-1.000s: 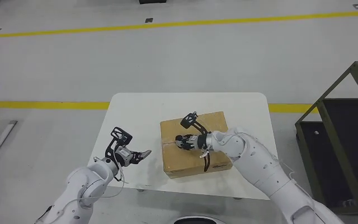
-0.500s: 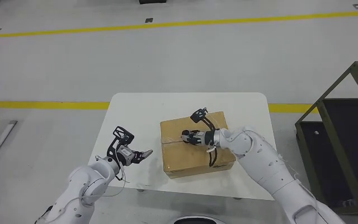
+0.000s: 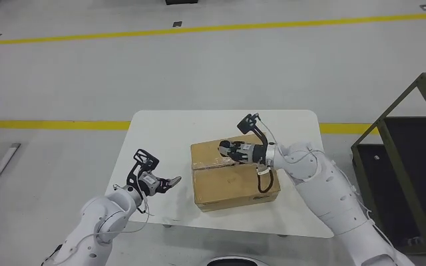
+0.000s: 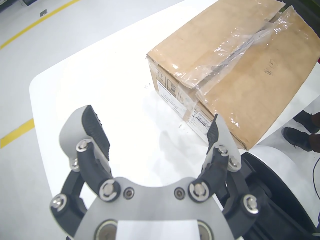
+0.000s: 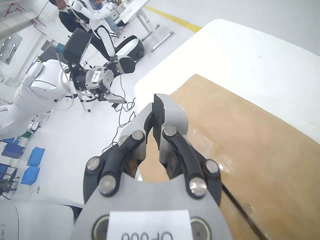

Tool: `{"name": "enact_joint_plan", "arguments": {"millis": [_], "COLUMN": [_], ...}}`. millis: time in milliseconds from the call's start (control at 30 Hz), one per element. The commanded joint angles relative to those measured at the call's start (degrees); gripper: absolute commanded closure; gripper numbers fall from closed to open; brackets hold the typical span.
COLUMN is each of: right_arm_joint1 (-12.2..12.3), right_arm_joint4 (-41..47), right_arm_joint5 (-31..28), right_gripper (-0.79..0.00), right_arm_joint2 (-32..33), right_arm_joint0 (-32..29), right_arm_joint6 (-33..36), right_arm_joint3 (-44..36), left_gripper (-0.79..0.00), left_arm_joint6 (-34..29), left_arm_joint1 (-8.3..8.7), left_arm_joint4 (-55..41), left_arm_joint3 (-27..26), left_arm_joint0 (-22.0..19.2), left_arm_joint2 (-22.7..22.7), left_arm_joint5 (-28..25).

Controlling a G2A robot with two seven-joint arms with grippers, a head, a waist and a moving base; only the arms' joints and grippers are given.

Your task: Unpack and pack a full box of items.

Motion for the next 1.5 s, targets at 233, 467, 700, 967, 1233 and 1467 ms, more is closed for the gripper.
{"name": "enact_joint_plan", "arguments": {"millis": [233, 467, 700, 967, 1233, 1467], "right_arm_joint1": [-3.7, -7.54, -10.16, -11.47, -11.48, -8.75], "right_arm_joint4": [-0.21, 1.89, 6.93, 10.07, 12.81, 10.77], "right_arm_joint5": [-0.69, -1.24, -1.42, -2.08, -6.83, -8.81], "right_gripper": [0.0, 0.0, 0.0, 0.0, 0.0, 0.0], "right_arm_joint2": [-10.51, -17.46, -19.6, -19.65, -17.32, -12.02], "right_arm_joint0": [5.88, 10.15, 12.4, 13.39, 13.34, 12.49], "right_arm_joint6": [-2.23, -3.02, -1.9, -0.57, -2.65, -4.01], "right_arm_joint3": [8.54, 21.31, 29.6, 33.76, 34.87, 32.01], "left_gripper": [-0.785, -0.785, -0.785, -0.785, -0.785, -0.785], "left_arm_joint6": [0.09, 0.01, 0.01, 0.01, 0.01, 0.01], "left_arm_joint1": [0.2, 0.23, 0.23, 0.23, 0.23, 0.23], "left_arm_joint4": [-0.63, -0.74, -0.74, -0.74, -0.74, -0.74], "left_arm_joint3": [-1.18, -1.28, -1.28, -1.28, -1.28, -1.28], "left_arm_joint0": [1.1, 1.29, 1.29, 1.29, 1.29, 1.29], "left_arm_joint2": [-1.65, -1.88, -1.88, -1.88, -1.88, -1.88], "left_arm_joint5": [0.67, 0.7, 0.7, 0.7, 0.7, 0.7]}}
